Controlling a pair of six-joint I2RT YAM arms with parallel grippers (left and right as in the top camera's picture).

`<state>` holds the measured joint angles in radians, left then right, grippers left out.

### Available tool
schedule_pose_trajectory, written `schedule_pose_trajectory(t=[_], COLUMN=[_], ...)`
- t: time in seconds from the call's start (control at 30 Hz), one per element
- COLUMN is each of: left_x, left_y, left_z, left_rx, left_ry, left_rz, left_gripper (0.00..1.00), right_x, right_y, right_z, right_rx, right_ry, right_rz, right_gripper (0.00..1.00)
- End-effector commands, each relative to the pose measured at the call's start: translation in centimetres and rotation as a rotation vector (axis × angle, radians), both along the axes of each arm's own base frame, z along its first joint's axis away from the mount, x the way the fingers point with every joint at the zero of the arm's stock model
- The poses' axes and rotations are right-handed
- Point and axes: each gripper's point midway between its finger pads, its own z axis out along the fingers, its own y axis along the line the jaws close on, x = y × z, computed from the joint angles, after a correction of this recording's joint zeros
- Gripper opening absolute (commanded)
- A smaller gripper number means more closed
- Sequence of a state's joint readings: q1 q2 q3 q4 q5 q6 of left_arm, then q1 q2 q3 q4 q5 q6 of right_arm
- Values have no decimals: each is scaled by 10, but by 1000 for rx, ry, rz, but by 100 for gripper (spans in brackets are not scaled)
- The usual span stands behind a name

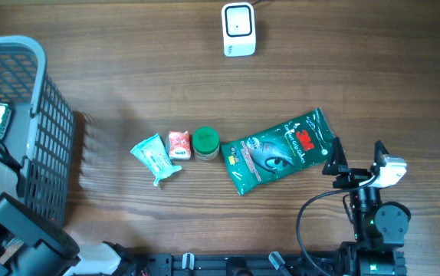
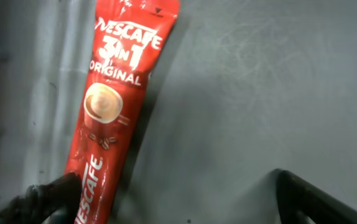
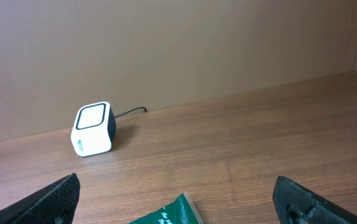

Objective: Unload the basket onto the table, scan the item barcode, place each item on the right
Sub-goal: 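Reach into the basket and grasp the red Nescafe 3in1 sachet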

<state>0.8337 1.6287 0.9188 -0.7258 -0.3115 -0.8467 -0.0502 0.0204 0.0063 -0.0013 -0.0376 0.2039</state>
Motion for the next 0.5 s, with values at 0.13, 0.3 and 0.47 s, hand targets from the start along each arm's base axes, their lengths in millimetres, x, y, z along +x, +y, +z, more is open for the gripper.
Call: schedule_pose_trajectory(t=[0.13, 0.3, 0.47], left_x=[-43, -26, 9], left_y=[-39, -45, -39], left_z=[-57, -62, -56], left_rx=[-181, -214, -177], left_ry=[-7, -92, -154], left_rz=[95, 65, -77], left_gripper=[74, 4, 4], right_x=[0, 0, 0], right_y=[2, 2, 2], right_z=[1, 1, 1], right_rx=[5, 5, 6], right_ry=[-7, -7, -7], right_rz=[11, 11, 11], right_gripper=[100, 100, 100])
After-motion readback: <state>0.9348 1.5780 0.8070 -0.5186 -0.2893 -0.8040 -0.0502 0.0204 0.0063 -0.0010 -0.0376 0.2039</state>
